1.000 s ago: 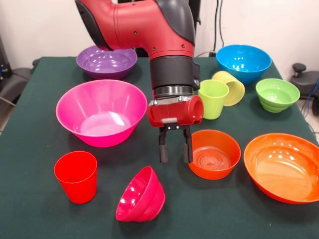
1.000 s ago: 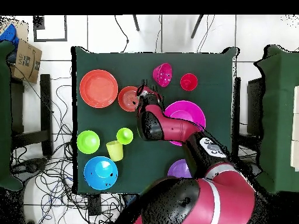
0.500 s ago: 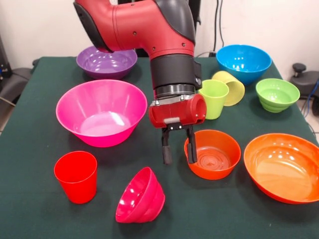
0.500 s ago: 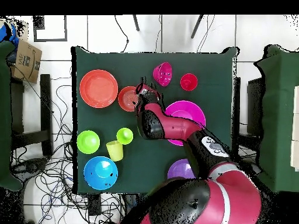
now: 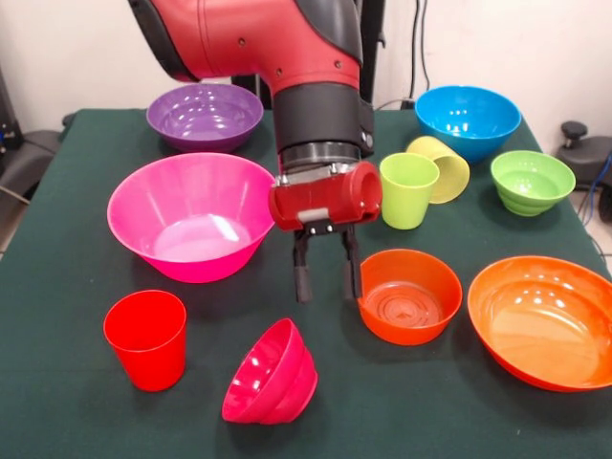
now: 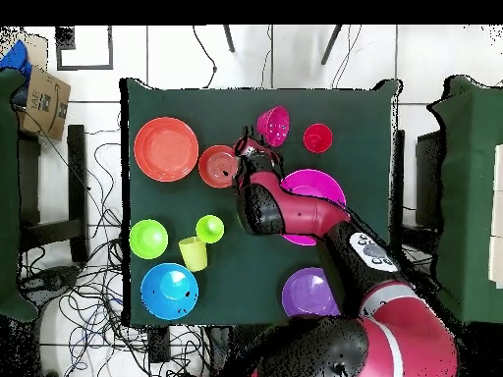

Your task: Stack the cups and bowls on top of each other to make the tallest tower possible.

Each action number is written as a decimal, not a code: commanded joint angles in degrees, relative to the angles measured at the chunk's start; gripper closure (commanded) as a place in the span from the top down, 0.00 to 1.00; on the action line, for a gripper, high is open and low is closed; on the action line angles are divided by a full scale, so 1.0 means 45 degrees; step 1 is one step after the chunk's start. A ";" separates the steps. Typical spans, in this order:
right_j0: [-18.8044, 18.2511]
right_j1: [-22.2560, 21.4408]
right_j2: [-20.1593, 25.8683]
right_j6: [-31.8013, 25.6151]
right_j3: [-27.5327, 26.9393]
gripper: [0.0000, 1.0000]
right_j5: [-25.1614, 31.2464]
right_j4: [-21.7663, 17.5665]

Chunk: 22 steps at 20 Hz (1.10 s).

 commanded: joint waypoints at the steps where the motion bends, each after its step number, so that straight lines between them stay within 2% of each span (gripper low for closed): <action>1: 0.0326 -0.0898 -0.0445 0.0186 0.0584 1.00 0.3028 -0.0295; 7: 0.0183 -0.0673 -0.0333 0.0183 0.0362 1.00 0.3109 -0.0688; 12: 0.0529 -0.0414 -0.0726 0.0256 0.0050 1.00 0.2836 -0.0606; 15: 0.0886 0.0066 -0.1289 0.0206 -0.0394 1.00 0.2483 -0.0469; 22: 0.0950 0.1015 -0.1507 0.0208 -0.1170 1.00 0.1867 -0.0683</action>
